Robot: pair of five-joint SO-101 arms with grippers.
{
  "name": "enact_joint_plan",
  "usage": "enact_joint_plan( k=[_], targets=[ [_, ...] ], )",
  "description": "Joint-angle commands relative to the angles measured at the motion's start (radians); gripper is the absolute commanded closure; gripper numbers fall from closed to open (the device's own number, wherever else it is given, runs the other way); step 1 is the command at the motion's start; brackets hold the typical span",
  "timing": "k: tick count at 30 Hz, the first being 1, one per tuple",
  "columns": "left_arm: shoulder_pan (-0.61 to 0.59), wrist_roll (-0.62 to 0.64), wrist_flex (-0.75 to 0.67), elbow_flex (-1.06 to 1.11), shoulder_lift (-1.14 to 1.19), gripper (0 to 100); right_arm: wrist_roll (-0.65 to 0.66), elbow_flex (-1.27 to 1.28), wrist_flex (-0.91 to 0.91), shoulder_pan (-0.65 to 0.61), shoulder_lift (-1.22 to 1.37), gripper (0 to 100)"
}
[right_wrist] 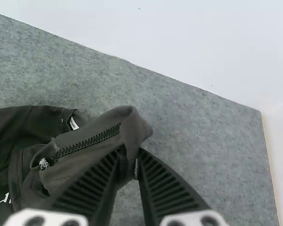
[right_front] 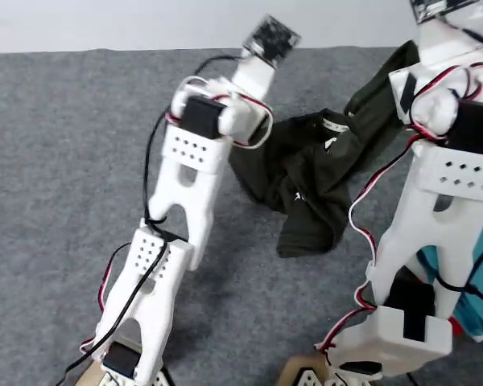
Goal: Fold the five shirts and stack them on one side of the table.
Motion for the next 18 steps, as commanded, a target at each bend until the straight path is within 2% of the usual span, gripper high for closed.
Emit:
enact_joint_plan(
  k=[1,6,8,14,18],
  targets=[
    [0.002,0.009,0.026,-0.021,-0.072,100,-0.008,-0.068,-0.005,-0.008,-0.041,98.9],
    [0.091,0.009,0.025,0.111,-0.012,99,-0.008,-0.068,-0.005,-0.004,-0.041,98.9],
    [0.135,0.011,0.025,0.196,0.02,95,-0.008,-0.068,-0.005,-0.002,-0.044,98.9],
    [0.196,0.279,0.023,0.282,0.133,75,-0.008,-0.068,0.002,-0.002,-0.047,98.9],
    [0.196,0.292,0.025,0.288,0.198,73,-0.008,-0.068,0.004,-0.002,-0.048,98.9]
  ],
)
